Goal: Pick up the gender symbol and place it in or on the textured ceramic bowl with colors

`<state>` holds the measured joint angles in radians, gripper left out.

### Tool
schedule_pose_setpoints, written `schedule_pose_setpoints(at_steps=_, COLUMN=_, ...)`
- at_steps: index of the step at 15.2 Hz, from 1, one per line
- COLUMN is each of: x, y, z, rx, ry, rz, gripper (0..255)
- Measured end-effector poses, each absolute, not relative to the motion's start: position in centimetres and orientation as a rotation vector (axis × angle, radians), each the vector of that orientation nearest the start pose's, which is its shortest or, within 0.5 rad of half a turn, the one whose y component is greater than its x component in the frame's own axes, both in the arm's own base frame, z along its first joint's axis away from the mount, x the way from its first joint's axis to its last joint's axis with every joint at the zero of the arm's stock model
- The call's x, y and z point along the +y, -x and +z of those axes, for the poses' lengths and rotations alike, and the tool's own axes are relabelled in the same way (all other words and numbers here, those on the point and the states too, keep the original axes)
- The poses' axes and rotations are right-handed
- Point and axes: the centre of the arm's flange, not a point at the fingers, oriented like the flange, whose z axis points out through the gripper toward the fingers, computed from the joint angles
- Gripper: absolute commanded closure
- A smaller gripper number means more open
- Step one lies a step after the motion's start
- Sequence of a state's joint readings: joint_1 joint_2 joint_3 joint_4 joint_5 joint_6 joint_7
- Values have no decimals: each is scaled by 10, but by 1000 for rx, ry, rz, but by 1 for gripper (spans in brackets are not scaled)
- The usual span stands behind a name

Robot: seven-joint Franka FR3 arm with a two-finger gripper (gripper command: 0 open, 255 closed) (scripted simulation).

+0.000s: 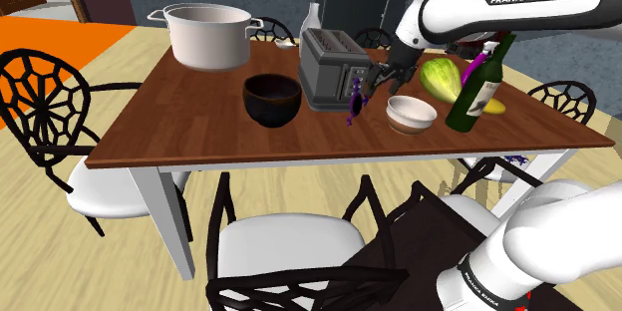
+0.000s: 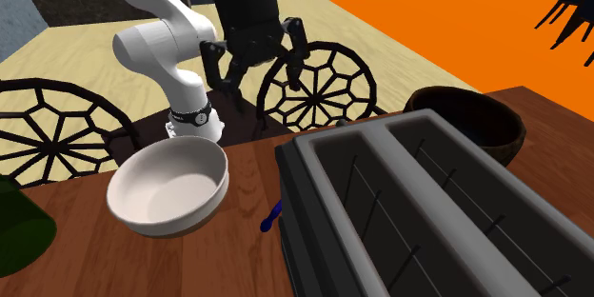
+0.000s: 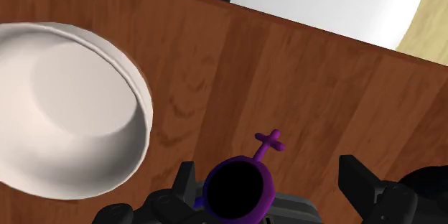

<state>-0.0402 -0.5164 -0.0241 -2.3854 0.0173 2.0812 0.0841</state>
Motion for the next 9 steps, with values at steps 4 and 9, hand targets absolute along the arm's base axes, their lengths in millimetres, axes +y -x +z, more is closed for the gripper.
schedule_pose_setpoints(at_steps=4, x=-45, y=-447, z=524, rx=315, ry=3025, rz=-485, gripper=0)
schedule_pose_setpoints(at_steps=9, x=-59, y=-475, z=518, rx=372, ry=2974, rz=-601, gripper=0)
